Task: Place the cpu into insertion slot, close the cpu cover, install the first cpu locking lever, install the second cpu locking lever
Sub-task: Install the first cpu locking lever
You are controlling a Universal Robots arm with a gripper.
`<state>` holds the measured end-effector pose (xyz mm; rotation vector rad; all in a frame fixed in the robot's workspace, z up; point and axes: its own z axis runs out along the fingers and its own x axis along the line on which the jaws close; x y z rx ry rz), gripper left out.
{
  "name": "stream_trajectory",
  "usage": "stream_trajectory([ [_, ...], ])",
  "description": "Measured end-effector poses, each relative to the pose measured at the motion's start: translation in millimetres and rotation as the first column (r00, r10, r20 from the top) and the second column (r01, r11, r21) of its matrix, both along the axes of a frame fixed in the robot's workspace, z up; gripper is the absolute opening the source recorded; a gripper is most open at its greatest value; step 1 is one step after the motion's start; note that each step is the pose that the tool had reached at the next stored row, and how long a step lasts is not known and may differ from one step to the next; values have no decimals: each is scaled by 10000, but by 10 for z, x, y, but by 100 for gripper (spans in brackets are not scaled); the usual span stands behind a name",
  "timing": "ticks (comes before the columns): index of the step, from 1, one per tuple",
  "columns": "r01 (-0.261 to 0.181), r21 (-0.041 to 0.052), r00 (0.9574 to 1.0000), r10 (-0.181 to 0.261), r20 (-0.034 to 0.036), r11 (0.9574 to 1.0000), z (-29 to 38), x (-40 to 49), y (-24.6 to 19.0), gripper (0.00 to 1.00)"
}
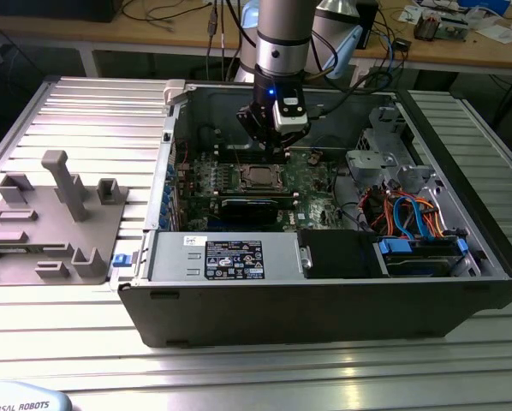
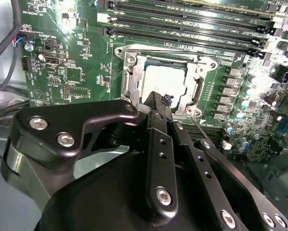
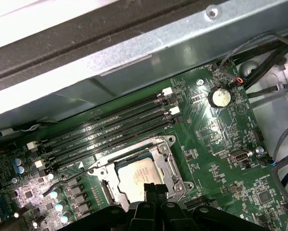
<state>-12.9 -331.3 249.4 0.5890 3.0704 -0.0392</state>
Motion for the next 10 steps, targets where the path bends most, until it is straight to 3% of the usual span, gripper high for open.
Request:
stream_trajectory([
  [10,-114,0,9999,114,0,9999,-1,0,0,11],
])
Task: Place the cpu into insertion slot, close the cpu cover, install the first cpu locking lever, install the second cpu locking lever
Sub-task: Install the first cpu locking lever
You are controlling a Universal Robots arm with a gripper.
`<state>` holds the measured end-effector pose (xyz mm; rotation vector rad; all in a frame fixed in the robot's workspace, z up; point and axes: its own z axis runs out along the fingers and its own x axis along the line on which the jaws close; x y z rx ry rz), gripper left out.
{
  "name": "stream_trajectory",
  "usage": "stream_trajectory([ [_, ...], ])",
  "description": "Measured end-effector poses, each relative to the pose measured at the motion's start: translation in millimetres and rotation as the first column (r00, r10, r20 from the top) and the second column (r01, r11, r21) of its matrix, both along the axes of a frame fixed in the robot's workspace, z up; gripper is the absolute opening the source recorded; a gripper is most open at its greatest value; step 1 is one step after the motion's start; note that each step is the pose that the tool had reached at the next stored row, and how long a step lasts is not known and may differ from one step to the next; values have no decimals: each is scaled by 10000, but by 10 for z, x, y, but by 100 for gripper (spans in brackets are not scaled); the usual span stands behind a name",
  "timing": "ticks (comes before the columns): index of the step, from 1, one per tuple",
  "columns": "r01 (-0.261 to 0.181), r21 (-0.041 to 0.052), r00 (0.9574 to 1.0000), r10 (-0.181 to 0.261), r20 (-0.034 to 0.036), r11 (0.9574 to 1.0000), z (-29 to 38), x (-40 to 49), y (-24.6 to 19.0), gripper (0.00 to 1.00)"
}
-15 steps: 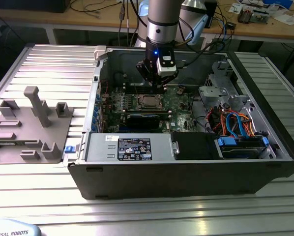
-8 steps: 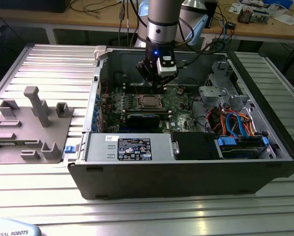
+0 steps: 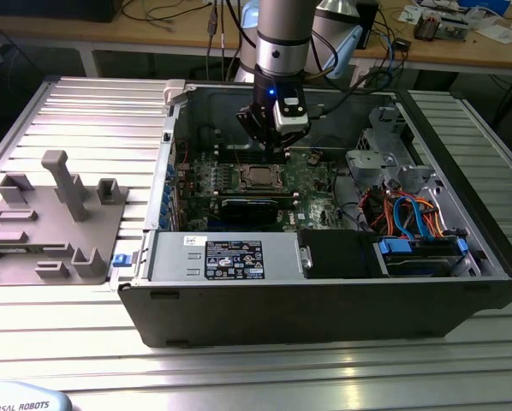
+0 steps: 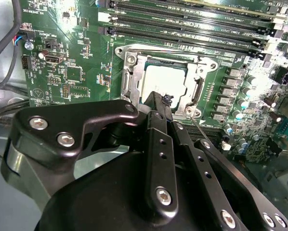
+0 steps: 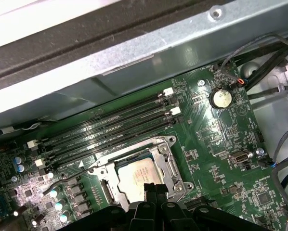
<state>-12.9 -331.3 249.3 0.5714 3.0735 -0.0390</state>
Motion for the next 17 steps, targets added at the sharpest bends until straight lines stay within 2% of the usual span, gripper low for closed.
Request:
stream_trajectory([
  [12,-184,34,9998,184,0,9998,0,0,0,11],
  [17,-457,36,9990,457,0,9989,-1,0,0,11],
])
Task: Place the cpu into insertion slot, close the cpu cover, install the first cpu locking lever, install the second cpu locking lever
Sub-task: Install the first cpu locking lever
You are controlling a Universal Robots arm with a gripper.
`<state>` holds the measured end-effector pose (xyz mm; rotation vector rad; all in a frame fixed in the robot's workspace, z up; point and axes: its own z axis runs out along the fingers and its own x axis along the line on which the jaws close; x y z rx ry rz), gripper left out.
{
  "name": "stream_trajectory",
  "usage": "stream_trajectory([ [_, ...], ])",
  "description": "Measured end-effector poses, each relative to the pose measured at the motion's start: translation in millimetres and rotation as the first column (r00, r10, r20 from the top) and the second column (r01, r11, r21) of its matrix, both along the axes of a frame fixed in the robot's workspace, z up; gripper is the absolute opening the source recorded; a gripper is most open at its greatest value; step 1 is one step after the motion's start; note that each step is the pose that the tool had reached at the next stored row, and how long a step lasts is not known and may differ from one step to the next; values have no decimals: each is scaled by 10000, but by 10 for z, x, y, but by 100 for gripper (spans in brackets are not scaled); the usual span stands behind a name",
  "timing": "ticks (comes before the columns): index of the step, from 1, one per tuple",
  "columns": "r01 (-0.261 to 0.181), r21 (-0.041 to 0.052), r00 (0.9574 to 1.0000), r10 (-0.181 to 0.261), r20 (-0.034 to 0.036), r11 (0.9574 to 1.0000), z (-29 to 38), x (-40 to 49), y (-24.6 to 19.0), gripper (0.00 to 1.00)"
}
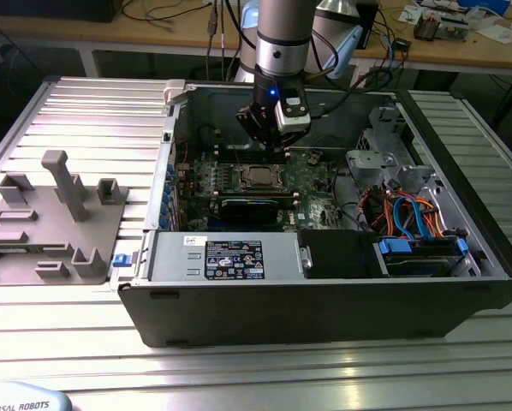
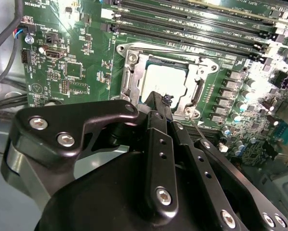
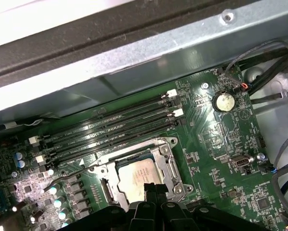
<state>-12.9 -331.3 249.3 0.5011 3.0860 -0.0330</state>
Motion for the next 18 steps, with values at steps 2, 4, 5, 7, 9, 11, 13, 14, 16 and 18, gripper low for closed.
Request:
stream_trajectory([
  [2,-81,0,10000,81,1,10000,0,0,0,11],
  [4,-126,0,9999,126,0,9999,0,0,0,11],
  [5,-127,6,9999,127,1,9999,0,-1,0,11],
  [7,-130,15,9999,130,1,9999,0,-1,0,11],
  [9,-144,16,9999,144,1,9999,0,0,0,11],
  [11,-159,15,9999,159,0,9999,0,0,0,11],
  [13,-180,15,9998,180,1,9998,0,0,0,11],
  [14,-186,15,9998,186,0,9998,0,0,0,11],
  [16,-201,15,9998,201,1,9998,0,0,0,11],
  [18,-211,16,9998,211,0,9998,0,0,0,11],
])
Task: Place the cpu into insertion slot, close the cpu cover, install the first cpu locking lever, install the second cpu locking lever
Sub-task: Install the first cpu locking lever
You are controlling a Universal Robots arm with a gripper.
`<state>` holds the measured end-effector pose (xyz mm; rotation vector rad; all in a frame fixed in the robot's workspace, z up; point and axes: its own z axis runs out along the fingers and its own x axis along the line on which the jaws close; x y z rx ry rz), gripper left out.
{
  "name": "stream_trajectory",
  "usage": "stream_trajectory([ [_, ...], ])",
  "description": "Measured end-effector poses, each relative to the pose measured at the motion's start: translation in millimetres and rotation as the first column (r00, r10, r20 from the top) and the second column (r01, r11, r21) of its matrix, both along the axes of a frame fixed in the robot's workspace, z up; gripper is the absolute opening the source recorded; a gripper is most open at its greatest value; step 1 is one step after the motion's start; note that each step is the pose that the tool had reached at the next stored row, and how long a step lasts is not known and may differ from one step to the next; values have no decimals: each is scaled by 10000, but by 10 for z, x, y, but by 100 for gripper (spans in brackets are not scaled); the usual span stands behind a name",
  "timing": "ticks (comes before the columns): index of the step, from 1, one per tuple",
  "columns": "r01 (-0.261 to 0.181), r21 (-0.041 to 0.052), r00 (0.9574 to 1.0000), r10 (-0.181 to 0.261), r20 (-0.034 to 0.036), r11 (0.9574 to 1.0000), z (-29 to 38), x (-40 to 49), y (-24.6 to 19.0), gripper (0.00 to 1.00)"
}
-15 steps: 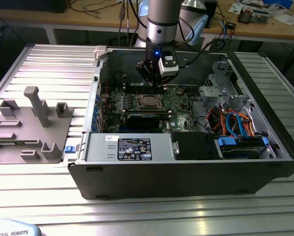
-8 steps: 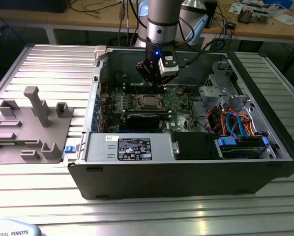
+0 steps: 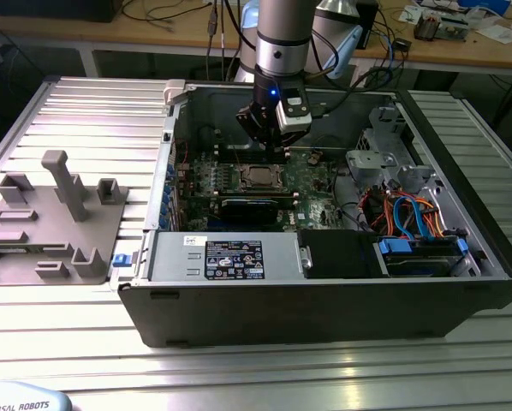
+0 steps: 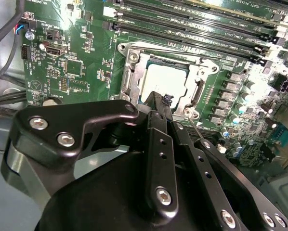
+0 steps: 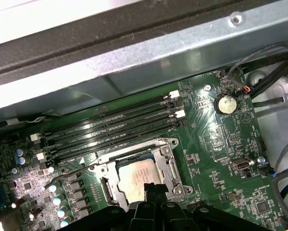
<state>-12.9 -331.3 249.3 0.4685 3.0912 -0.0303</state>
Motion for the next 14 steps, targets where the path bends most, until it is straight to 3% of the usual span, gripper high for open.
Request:
stream_trajectory([
  [14,-137,0,9999,137,0,9999,0,0,0,11],
])
